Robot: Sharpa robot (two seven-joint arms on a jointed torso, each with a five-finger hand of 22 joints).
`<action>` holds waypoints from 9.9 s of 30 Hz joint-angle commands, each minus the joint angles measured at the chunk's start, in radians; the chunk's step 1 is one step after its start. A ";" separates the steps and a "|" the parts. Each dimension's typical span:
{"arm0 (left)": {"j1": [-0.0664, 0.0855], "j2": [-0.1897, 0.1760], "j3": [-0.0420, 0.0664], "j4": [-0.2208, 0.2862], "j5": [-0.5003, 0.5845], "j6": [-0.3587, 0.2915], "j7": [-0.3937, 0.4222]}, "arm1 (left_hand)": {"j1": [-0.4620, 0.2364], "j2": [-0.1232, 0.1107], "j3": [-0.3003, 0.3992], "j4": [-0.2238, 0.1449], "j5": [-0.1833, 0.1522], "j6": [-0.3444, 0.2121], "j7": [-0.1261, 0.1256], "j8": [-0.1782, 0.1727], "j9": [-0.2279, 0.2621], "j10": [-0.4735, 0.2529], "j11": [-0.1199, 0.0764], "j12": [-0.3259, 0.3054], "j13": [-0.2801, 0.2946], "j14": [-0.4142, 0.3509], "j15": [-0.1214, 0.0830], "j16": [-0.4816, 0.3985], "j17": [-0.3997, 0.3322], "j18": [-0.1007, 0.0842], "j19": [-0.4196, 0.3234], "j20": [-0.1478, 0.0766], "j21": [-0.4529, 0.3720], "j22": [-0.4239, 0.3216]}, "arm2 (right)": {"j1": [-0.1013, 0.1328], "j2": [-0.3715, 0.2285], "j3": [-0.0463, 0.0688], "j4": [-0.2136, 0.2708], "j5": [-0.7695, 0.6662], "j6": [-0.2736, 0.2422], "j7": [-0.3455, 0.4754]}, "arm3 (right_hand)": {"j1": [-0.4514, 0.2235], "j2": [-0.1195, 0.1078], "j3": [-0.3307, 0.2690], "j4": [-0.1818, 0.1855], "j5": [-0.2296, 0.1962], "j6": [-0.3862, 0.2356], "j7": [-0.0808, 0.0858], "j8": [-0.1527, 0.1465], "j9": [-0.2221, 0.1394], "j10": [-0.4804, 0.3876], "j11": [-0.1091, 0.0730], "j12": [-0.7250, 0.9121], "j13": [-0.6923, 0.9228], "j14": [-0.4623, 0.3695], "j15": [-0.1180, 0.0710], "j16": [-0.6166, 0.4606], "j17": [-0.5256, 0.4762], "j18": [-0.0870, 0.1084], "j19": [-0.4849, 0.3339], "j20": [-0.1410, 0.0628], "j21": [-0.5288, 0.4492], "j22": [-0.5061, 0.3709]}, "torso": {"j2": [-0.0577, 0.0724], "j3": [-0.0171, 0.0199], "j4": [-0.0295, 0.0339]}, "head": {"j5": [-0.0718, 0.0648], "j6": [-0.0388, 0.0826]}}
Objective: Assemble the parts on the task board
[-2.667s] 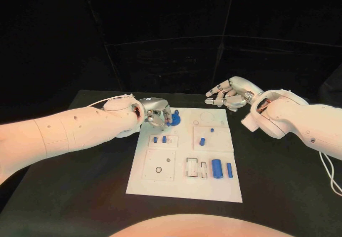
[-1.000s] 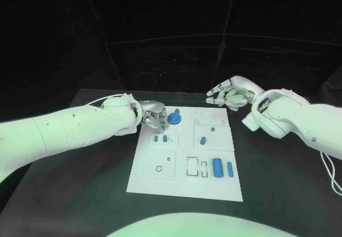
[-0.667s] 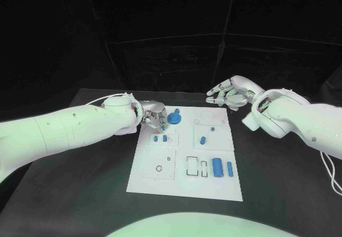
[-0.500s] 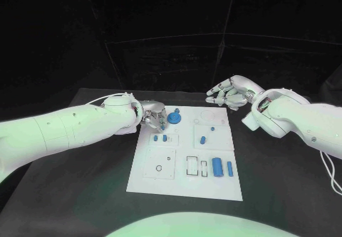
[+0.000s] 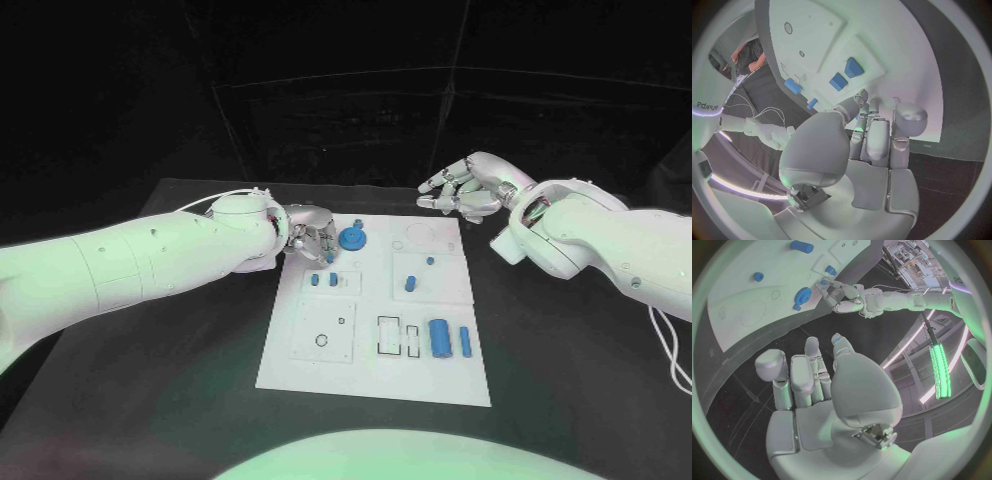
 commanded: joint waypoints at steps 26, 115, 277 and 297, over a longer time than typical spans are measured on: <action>0.012 -0.114 0.001 0.035 0.704 -0.158 0.246 | 0.017 -0.012 0.052 -0.016 0.002 -0.025 0.040 -0.030 -0.017 -0.109 0.043 -0.041 -0.001 -0.214 0.044 -0.375 -0.444 0.053 -0.224 0.031 -0.361 -0.347 | -0.028 -0.025 -0.001 -0.015 -0.452 0.094 -0.094 | 0.184 -0.030 0.185 -0.109 -0.132 0.113 -0.011 0.038 0.002 -0.038 0.000 -0.407 -0.368 -0.026 -0.001 -0.229 -0.211 0.044 -0.072 -0.006 -0.139 -0.204 | -0.001 -0.0015 -0.0009 | -0.037 0.014; 0.013 -0.188 -0.002 0.124 1.342 -0.166 0.446 | -0.055 0.003 0.025 0.052 0.004 -0.026 0.058 0.004 -0.017 -0.054 0.042 0.094 0.036 -0.269 0.050 -0.387 -0.514 0.056 -0.260 0.050 -0.436 -0.393 | -0.126 -0.030 -0.019 0.108 -0.786 -0.004 -0.215 | 0.066 -0.090 0.632 -0.221 -0.284 0.230 -0.019 -0.020 0.013 0.098 0.001 -0.572 -0.665 0.022 -0.003 -0.080 -0.078 -0.001 0.068 -0.009 0.028 0.070 | -0.003 -0.0006 -0.0001 | -0.060 0.014; 0.014 -0.156 -0.002 0.119 1.342 -0.146 0.428 | -0.057 0.003 0.021 0.058 0.004 -0.042 0.062 0.011 -0.017 -0.074 0.046 0.110 0.037 -0.278 0.054 -0.385 -0.528 0.057 -0.262 0.055 -0.449 -0.403 | -0.123 -0.049 -0.041 0.238 -0.713 0.171 -0.270 | 0.121 -0.106 0.185 -0.127 -0.185 -0.008 -0.025 -0.030 0.003 -0.163 0.038 -0.511 -0.665 -0.047 0.028 -0.296 -0.406 0.046 -0.058 0.022 -0.145 -0.222 | 0.000 -0.0016 0.0008 | -0.023 -0.001; 0.014 -0.156 -0.002 0.116 1.342 -0.145 0.427 | -0.057 0.003 0.021 0.058 0.004 -0.042 0.062 0.011 -0.017 -0.074 0.046 0.110 0.037 -0.278 0.054 -0.385 -0.528 0.057 -0.262 0.055 -0.449 -0.403 | -0.124 -0.014 -0.042 0.220 -0.715 0.125 -0.256 | 0.101 -0.099 0.449 -0.124 -0.275 0.074 -0.007 -0.036 -0.001 0.018 0.018 -0.560 -0.675 -0.008 0.008 -0.195 -0.314 0.021 0.016 0.005 -0.054 -0.081 | 0.000 -0.0011 0.0005 | -0.022 -0.008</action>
